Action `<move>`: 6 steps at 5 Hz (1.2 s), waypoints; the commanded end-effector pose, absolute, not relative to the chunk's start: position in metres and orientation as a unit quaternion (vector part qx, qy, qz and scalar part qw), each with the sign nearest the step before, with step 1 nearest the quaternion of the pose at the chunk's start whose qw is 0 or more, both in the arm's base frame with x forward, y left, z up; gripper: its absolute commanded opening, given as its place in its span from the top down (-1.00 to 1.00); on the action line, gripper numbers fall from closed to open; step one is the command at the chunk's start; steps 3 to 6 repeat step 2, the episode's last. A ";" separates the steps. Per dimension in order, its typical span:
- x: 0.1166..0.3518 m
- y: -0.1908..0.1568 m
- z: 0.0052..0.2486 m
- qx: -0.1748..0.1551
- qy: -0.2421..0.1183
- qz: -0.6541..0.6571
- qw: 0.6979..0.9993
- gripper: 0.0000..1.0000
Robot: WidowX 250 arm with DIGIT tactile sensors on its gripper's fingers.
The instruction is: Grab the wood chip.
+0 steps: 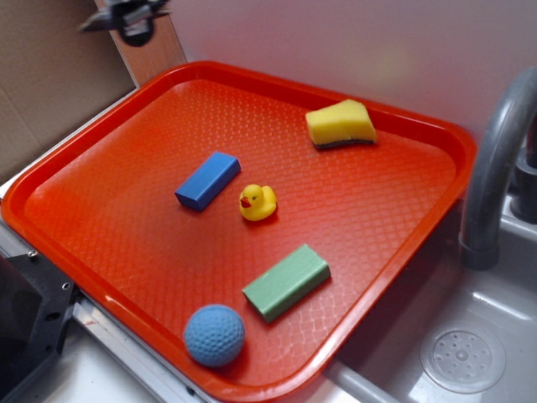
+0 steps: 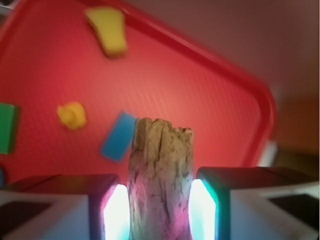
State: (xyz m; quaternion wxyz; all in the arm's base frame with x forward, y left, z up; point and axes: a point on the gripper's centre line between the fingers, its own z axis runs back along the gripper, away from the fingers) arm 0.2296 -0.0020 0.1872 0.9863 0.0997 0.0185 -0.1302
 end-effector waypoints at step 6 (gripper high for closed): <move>0.226 -0.037 0.198 0.095 -0.016 -0.008 0.995 1.00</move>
